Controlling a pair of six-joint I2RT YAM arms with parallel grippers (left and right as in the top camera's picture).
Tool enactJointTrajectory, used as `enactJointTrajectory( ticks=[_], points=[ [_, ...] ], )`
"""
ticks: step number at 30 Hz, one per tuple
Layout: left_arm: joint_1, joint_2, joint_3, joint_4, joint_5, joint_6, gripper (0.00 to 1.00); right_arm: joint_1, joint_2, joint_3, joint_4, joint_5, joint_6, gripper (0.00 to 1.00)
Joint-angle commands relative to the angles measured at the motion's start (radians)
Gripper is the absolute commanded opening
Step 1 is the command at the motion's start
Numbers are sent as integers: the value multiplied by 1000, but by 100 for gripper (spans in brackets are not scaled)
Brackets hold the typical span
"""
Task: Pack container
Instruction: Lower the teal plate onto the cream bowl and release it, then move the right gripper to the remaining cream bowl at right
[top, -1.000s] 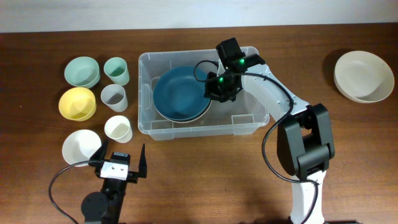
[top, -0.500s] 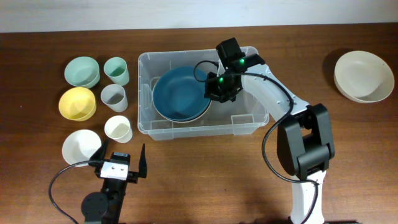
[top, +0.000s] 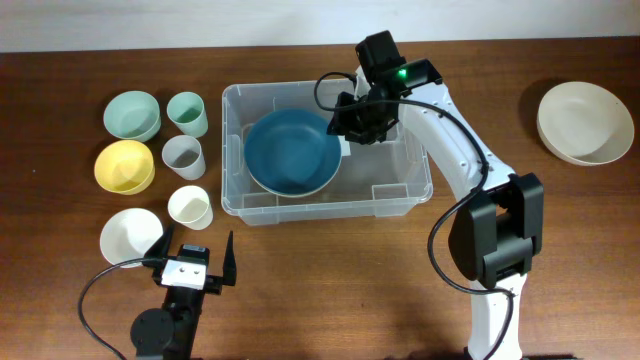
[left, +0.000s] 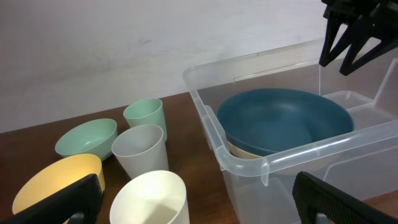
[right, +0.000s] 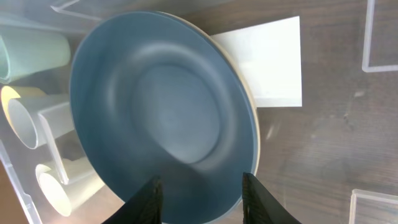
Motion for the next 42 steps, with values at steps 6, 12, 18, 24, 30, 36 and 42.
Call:
enactJointTrajectory(
  ticks=[6, 12, 18, 24, 30, 36, 42],
  points=[
    [7, -7, -3, -5, -4, 10, 99, -5, -10, 18, -31, 108, -30, 33],
    [7, -7, -3, -5, -4, 10, 100, -57, -32, 98, -82, 116, -75, 37],
    [7, -7, -3, -5, -4, 10, 99, -197, -33, 355, -303, 257, -97, 71],
    [7, -7, -3, -5, -4, 10, 100, -451, -33, 547, -449, 295, -90, 95],
    [7, -7, -3, -5, -4, 10, 99, -722, -19, 505, -476, 304, -58, 99],
    [7, -7, -3, -5, -4, 10, 99, -871, -14, 337, -418, 302, -58, 99],
    [7, -7, -3, -5, -4, 10, 99, -945, -14, 148, -266, 301, -34, 100]
  ],
)
